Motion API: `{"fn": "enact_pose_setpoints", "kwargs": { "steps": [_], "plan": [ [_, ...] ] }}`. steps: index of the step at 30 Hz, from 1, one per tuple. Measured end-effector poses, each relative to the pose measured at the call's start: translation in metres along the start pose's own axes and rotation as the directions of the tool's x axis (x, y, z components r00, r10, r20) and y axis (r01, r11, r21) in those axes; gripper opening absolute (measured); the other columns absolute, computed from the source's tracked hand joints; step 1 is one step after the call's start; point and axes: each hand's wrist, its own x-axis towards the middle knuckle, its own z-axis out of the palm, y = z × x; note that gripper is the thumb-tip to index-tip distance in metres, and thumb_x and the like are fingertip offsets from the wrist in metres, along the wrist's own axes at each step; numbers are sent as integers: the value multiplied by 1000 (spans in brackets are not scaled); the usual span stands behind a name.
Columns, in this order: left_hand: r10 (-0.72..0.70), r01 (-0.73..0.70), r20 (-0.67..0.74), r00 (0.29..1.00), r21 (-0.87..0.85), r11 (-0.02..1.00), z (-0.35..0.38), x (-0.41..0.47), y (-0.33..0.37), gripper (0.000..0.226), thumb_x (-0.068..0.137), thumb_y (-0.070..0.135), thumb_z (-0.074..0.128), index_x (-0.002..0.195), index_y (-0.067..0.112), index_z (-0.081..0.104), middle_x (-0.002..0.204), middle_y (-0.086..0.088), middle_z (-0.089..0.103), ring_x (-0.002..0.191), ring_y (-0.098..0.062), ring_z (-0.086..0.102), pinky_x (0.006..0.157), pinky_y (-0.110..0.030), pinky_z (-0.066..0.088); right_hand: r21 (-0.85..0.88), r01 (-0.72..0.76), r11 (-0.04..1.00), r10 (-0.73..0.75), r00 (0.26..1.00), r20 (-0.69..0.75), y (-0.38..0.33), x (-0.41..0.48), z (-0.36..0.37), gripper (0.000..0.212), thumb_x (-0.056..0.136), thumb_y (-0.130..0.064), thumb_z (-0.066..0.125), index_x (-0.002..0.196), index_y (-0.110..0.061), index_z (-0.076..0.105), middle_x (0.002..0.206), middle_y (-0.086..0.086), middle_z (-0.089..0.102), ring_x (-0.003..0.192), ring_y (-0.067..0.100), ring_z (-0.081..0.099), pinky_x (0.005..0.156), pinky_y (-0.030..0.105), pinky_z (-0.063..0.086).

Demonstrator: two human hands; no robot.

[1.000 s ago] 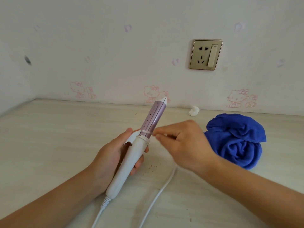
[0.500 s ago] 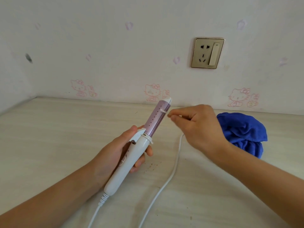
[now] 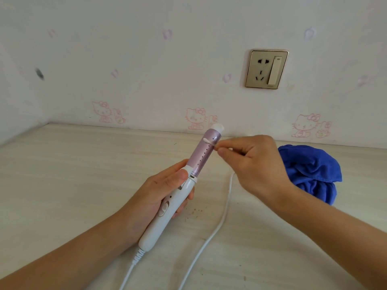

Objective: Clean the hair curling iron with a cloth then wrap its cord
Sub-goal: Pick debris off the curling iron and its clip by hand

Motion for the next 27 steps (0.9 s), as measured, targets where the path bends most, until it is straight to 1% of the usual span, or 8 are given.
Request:
{"fn": "enact_pose_setpoints", "kwargs": {
  "steps": [5, 10, 14, 16, 18, 21, 25, 27],
  "plan": [
    [17, -13, -68, 998, 52, 999, 3, -1, 0, 46, 86, 65, 63, 99, 22, 73, 85, -9, 64, 62, -19, 52, 55, -25, 44, -107, 98, 989, -85, 989, 124, -12, -21, 20, 18, 92, -20, 65, 94, -24, 83, 47, -6, 46, 45, 11, 38, 50, 21, 28],
    [6, -3, -54, 999, 65, 998, 3, 0, -1, 49, 83, 60, 68, 122, 30, 71, 81, -2, 61, 61, -13, 53, 55, -22, 46, -95, -14, 995, 16, 1000, 16, 1, 1, 0, 17, 95, -13, 66, 85, -6, 77, 53, 9, 44, 48, 12, 31, 52, 27, 27],
    [24, -21, -58, 998, 49, 999, 2, 2, -4, 56, 80, 55, 76, 130, 30, 67, 75, 1, 59, 59, -14, 52, 54, -23, 46, -147, 99, 984, -81, 989, 128, -14, -23, 17, 21, 94, -20, 61, 84, -13, 78, 49, 3, 43, 48, 19, 35, 50, 27, 29],
    [20, -17, -62, 998, 50, 999, 2, 2, -4, 54, 80, 53, 78, 128, 32, 67, 75, 1, 58, 58, -14, 51, 53, -23, 46, -147, 88, 985, -67, 988, 143, -14, -19, 15, 19, 94, -20, 63, 87, -17, 80, 47, -3, 44, 47, 15, 36, 51, 27, 30],
    [13, -7, -60, 998, 98, 995, 2, 2, -3, 52, 80, 54, 77, 126, 34, 67, 77, 2, 58, 59, -14, 51, 53, -22, 45, -145, 5, 989, 2, 999, 51, -5, -3, 5, 14, 94, -16, 68, 89, -13, 81, 47, -3, 46, 47, 10, 34, 52, 29, 30],
    [23, -15, -52, 998, 166, 986, 5, 0, -3, 51, 80, 55, 76, 127, 37, 66, 78, 3, 58, 62, -12, 52, 55, -23, 45, -102, -49, 994, 46, 999, -25, 7, 7, -5, 23, 95, -13, 66, 78, 1, 71, 54, 15, 44, 52, 25, 32, 52, 35, 29],
    [29, -10, -97, 995, 184, 983, 8, -3, -2, 56, 76, 56, 79, 128, 43, 63, 74, 6, 59, 60, -12, 53, 54, -23, 46, -156, 81, 984, -61, 990, 129, -12, -25, 19, 21, 93, -23, 61, 85, -10, 76, 53, 8, 48, 50, 22, 38, 49, 33, 35],
    [18, 2, -109, 994, 184, 983, 10, -2, -2, 57, 74, 56, 80, 127, 46, 61, 71, 6, 60, 56, -13, 54, 50, -25, 47, -166, 80, 983, -58, 989, 137, -13, -22, 17, 19, 92, -23, 62, 88, -14, 78, 53, 7, 53, 51, 24, 42, 49, 33, 36]
  ]
}}
